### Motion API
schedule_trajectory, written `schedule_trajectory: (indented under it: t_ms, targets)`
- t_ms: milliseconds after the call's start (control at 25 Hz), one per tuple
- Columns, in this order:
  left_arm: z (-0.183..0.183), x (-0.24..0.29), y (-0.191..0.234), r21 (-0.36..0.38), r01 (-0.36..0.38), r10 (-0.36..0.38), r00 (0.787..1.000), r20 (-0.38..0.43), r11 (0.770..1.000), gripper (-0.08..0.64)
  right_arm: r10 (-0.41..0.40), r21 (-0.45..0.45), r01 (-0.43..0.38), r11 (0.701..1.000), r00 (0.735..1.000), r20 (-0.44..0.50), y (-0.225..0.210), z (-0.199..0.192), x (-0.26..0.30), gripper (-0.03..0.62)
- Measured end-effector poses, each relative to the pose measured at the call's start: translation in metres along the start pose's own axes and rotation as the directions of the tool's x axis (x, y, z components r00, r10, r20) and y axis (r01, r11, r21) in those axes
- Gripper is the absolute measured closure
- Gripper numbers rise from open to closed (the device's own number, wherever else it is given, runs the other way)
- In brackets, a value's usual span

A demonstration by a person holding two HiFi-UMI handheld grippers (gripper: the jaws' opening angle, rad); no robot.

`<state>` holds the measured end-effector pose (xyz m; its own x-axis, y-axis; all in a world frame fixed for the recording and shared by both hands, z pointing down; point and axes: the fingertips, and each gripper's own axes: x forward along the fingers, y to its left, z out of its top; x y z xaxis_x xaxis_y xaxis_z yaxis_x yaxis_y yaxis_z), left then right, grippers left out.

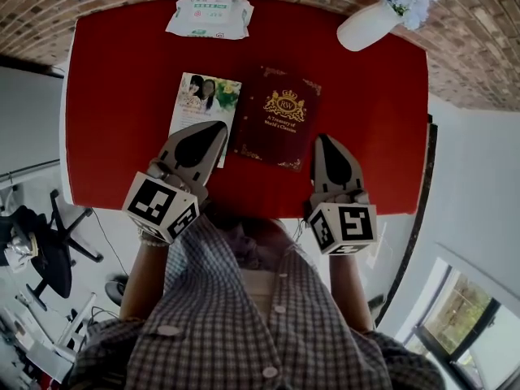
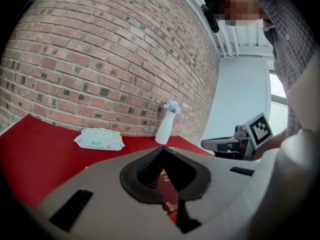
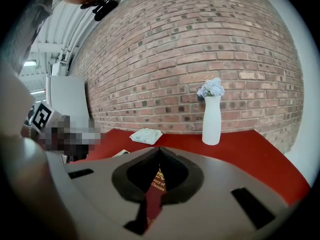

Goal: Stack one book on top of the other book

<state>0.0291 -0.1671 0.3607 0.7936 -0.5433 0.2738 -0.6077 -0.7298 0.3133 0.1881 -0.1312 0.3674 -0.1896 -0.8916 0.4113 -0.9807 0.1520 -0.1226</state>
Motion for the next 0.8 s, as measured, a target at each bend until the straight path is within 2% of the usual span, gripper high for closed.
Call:
schedule_trajectory:
  t_ms: [480,600,800]
  targets:
    - [-0.046,0.026,0.007,-0.065,-0.034,0.026,0.991,-0.13,0.997,0.551,0.017,0.007,-0.017,1.0,0.995,-0.094,-0.032,-0.036,0.029,0.584]
    - [-0.057,0.033,0.008,-0.078,-0.037,0.024,0.986,-0.163,0.996,0.544,0.027,0.048,-0.02,0.999,0.986,-0.166,-0.033,-0.049,0.032,0.582]
    - [-0.075,0.045,0.01,-0.08,-0.031,0.013,0.976,-0.219,0.996,0.494,0.059,0.076,-0.041,0.996,0.965,-0.256,-0.032,-0.074,0.036,0.499]
